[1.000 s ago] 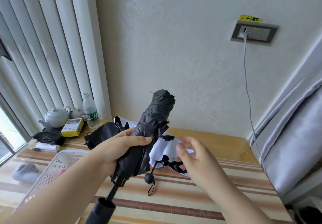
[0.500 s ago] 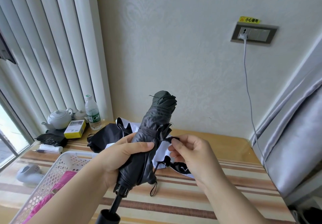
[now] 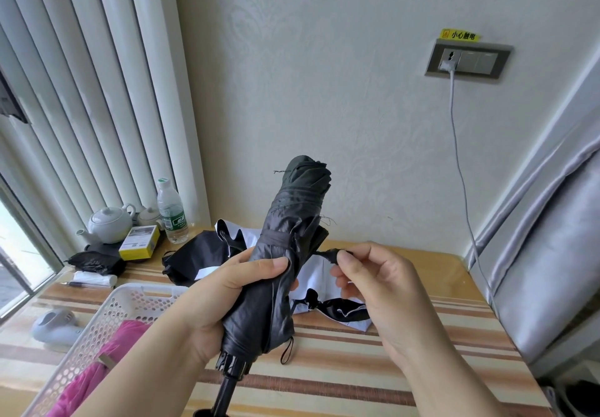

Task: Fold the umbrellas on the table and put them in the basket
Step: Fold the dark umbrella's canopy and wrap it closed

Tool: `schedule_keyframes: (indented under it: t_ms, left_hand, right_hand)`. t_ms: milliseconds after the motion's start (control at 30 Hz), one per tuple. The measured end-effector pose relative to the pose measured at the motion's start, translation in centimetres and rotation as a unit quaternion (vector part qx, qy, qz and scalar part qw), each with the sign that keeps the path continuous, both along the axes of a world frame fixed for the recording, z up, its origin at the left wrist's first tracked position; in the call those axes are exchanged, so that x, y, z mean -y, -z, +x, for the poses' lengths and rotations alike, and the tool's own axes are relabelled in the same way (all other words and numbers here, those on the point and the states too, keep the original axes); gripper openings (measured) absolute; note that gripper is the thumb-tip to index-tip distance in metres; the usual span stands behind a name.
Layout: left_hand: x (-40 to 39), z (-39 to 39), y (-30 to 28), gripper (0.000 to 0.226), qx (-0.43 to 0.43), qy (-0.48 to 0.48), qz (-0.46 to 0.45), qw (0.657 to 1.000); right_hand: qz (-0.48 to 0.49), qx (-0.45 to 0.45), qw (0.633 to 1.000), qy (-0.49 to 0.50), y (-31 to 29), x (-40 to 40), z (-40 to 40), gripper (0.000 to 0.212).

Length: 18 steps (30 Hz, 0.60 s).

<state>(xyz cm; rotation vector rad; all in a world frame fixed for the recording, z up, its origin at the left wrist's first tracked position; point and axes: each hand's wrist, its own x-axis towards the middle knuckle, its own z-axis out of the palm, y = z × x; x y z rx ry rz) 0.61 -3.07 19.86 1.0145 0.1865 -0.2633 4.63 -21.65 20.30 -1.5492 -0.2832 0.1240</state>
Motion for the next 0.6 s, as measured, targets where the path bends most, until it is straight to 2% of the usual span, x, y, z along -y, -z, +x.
schedule_keyframes:
  t_ms: [100,167,400,533,600]
  left_hand:
    - [0.0,-0.3,0.1,0.067,0.005,0.016,-0.020,1.000]
    - [0.1,-0.5,0.1,0.069,0.007,0.020,-0.027,0.999]
    - [0.0,-0.8,-0.6,0.066,0.017,0.027,-0.020,0.999]
    - [0.1,-1.1,-1.2,0.053,0.017,0.040,-0.020,0.999]
    - [0.4,-1.4,-1.4,0.053,0.021,0.048,-0.040,0.998]
  right_hand:
    - [0.040,-0.004,0.999,-0.021,-0.8,0.3,-0.5,0.010]
    - [0.047,-0.005,0.998,-0.042,-1.2,0.4,-0.7,0.010]
    - [0.012,-0.013,0.996,-0.087,-2.1,1.1,-0.8,0.014]
    - [-0.048,0.059,0.991,-0.113,-2.3,1.8,-1.0,0.020]
    - [-0.060,0.083,0.986,-0.130,-2.4,2.1,-1.1,0.010]
